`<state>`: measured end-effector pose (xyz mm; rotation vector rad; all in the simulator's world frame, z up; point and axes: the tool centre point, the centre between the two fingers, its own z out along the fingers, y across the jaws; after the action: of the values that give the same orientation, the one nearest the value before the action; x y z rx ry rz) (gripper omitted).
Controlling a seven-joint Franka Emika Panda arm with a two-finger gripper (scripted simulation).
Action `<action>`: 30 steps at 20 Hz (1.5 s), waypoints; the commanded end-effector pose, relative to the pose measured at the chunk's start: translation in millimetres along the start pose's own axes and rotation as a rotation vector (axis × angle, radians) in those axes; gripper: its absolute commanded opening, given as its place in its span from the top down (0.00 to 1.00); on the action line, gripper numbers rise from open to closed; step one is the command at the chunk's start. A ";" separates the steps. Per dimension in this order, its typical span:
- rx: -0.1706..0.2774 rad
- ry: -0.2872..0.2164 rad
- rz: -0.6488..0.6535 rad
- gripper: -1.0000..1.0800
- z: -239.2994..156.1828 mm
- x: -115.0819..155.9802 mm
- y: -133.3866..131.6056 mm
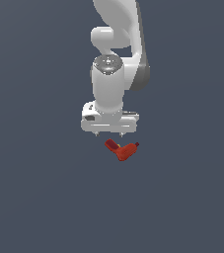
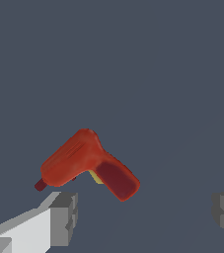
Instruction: Pick up the object and move it to a goal position.
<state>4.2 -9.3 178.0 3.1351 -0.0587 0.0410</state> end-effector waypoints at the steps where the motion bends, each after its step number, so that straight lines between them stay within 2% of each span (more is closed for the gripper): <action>1: 0.000 0.000 0.000 0.00 0.0 0.0 0.0; 8: -0.003 -0.019 -0.029 0.00 4.7 -4.7 -4.4; 18: -0.003 -0.013 -0.082 0.00 11.7 -5.0 -4.1; 24: -0.003 -0.004 -0.179 0.00 24.3 -6.2 -4.2; 30: -0.003 0.010 -0.329 0.00 43.2 -8.6 -5.1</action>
<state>-2.4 -4.4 139.7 3.1044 0.3904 0.0490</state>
